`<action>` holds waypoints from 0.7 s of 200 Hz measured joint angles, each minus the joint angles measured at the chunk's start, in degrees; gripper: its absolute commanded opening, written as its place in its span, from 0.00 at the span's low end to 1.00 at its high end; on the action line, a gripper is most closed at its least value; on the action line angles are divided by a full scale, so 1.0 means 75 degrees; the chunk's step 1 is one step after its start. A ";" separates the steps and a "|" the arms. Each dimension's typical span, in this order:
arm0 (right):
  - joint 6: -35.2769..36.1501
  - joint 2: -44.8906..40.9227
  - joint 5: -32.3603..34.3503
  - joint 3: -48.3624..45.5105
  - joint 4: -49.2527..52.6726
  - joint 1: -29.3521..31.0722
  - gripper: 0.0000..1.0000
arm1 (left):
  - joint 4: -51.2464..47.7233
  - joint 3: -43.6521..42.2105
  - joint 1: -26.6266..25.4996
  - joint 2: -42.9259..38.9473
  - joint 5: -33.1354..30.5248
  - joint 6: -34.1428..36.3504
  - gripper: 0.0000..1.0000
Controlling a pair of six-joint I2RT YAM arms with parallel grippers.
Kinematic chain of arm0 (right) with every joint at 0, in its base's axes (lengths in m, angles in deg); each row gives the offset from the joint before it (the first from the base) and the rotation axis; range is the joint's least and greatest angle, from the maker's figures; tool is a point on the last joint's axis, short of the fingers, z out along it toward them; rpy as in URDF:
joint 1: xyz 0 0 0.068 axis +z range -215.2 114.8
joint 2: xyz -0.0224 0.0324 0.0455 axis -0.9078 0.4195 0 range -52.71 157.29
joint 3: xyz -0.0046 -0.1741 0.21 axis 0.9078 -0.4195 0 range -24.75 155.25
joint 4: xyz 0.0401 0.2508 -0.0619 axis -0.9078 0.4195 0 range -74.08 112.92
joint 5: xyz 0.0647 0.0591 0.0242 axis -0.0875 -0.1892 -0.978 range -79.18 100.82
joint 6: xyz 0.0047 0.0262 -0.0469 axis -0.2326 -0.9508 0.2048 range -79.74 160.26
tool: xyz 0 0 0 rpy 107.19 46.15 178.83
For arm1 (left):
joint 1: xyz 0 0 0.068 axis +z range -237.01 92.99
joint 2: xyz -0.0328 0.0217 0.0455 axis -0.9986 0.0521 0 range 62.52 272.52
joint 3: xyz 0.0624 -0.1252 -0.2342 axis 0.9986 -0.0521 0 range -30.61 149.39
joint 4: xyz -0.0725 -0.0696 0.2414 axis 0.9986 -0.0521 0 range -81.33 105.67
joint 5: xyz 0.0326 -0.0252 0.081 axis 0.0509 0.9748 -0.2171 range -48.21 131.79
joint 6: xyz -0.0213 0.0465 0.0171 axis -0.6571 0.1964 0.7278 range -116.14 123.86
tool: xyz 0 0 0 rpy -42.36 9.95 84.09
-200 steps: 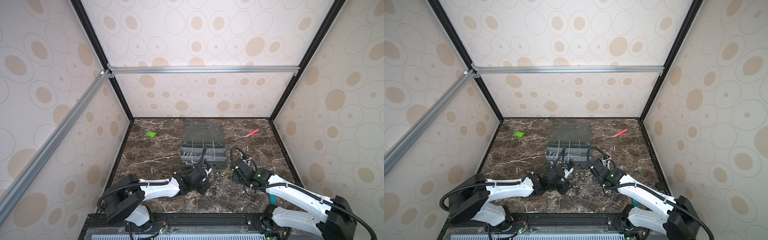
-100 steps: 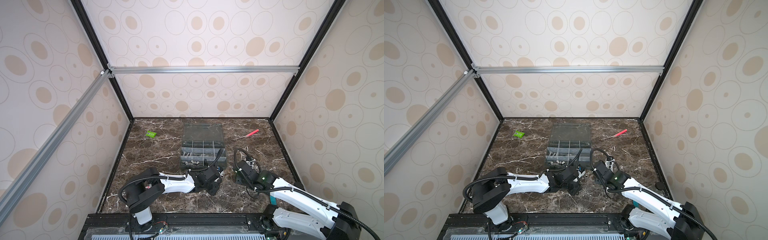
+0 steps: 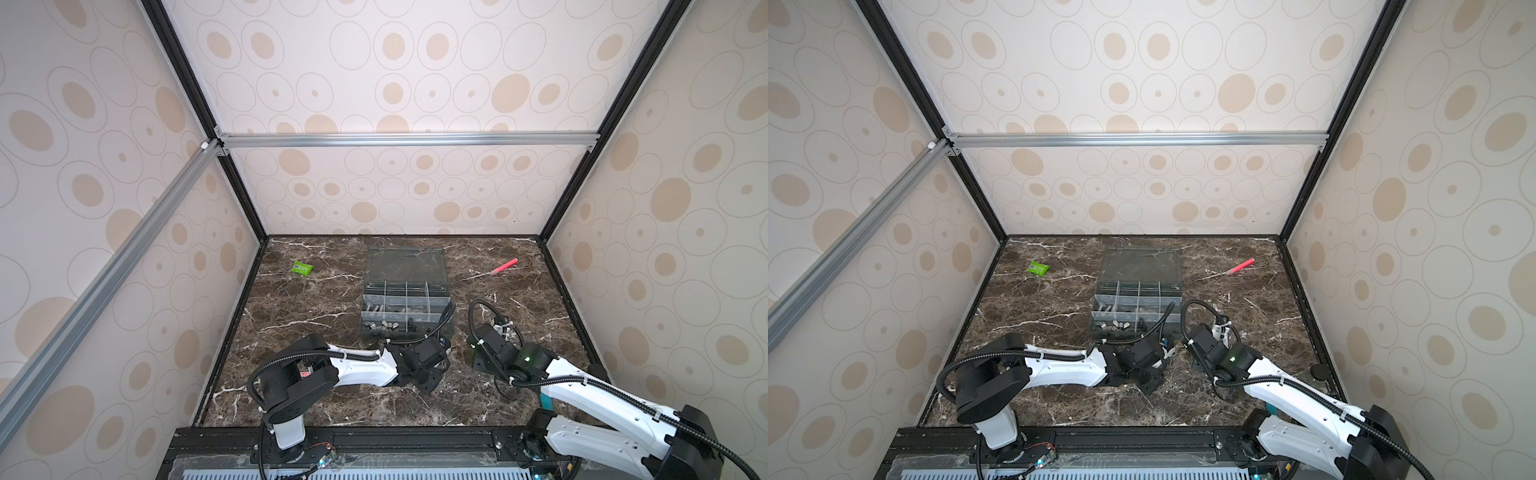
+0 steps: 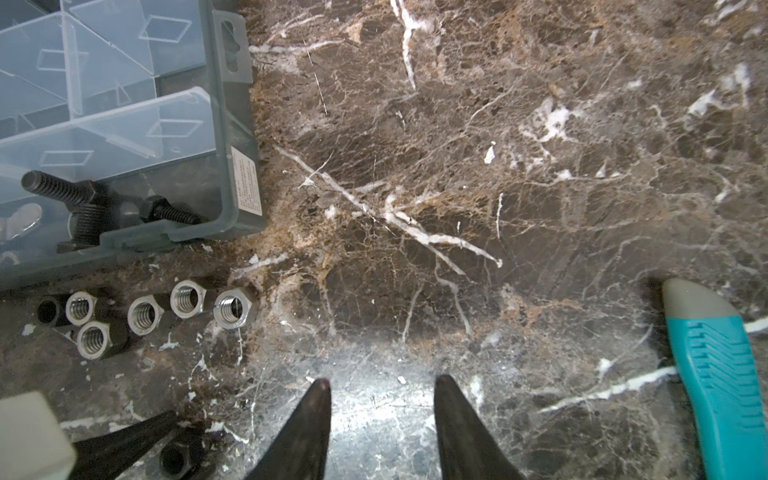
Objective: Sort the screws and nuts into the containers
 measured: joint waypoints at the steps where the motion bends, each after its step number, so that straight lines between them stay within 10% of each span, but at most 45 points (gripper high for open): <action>1: 0.0000 0.0000 0.0000 0.0000 0.0000 0.0000 0.44 | -0.0003 0.0000 -0.0003 0.0000 -0.0006 0.0000 0.40; 140: -0.0108 0.0073 -0.0017 -0.0114 -0.0096 0.0000 0.45 | -0.0099 0.0035 -0.0064 0.0026 -0.0560 0.0058 0.15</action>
